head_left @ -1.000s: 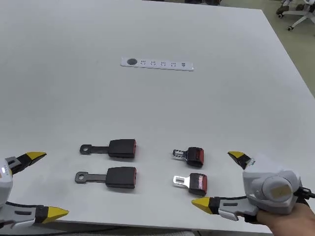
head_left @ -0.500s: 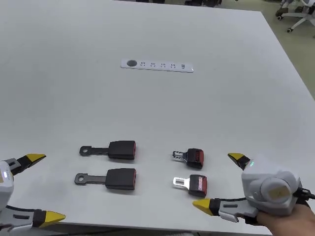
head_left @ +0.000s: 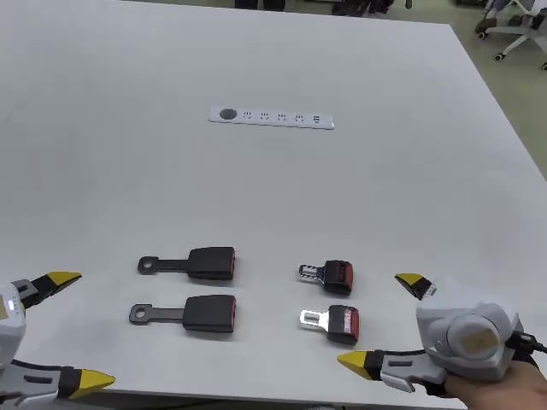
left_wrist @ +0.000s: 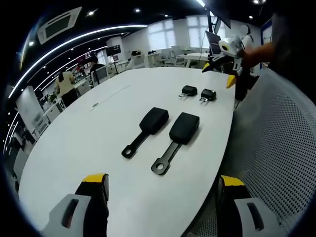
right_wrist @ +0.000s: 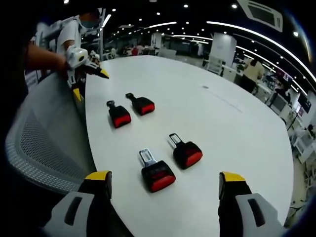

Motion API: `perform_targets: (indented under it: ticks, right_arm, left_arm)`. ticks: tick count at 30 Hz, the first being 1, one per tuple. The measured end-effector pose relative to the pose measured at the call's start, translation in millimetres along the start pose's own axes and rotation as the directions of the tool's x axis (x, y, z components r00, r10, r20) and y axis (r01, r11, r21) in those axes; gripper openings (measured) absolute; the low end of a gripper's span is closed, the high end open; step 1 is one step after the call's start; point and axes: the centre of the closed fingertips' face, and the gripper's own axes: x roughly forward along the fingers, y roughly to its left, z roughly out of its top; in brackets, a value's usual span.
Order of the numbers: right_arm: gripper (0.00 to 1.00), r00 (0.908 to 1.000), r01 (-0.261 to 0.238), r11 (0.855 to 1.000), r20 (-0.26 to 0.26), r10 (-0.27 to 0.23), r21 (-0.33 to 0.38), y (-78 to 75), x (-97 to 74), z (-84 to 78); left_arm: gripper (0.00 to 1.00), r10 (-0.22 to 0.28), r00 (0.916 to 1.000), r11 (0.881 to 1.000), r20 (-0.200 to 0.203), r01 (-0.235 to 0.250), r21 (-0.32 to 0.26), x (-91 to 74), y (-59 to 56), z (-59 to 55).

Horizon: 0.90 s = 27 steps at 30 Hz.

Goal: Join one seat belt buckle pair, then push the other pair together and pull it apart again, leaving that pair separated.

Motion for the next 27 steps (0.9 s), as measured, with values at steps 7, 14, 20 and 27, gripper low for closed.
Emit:
perform_targets:
  ticks: [7, 14, 20, 27]
  right_arm:
    - [0.91, 0.9999, -0.005, 1.000, 0.010, 0.005, -0.018, -0.5, -1.2, 4.9]
    - [0.91, 1.0000, -0.009, 1.000, 0.004, 0.009, -0.014, 0.9, -0.1, 4.3]
    - [0.87, 0.9996, -0.020, 1.000, -0.021, 0.020, -0.010, 1.0, 2.2, 1.1]
    - [0.85, 0.9996, -0.020, 1.000, -0.021, 0.020, -0.018, -1.4, 2.9, 0.0]
  left_arm:
    - [0.93, 0.003, 1.0000, 1.000, 0.002, -0.003, -0.005, -0.3, 0.0, 0.6]
    - [0.92, 0.008, 1.0000, 1.000, -0.005, -0.008, -0.006, -1.6, 1.8, -0.8]
    - [0.91, -0.005, 0.9999, 1.000, -0.009, 0.005, -0.004, -0.2, -1.4, -0.7]
    - [0.90, 0.004, 1.0000, 1.000, -0.009, -0.004, -0.012, -1.4, 0.2, -0.2]
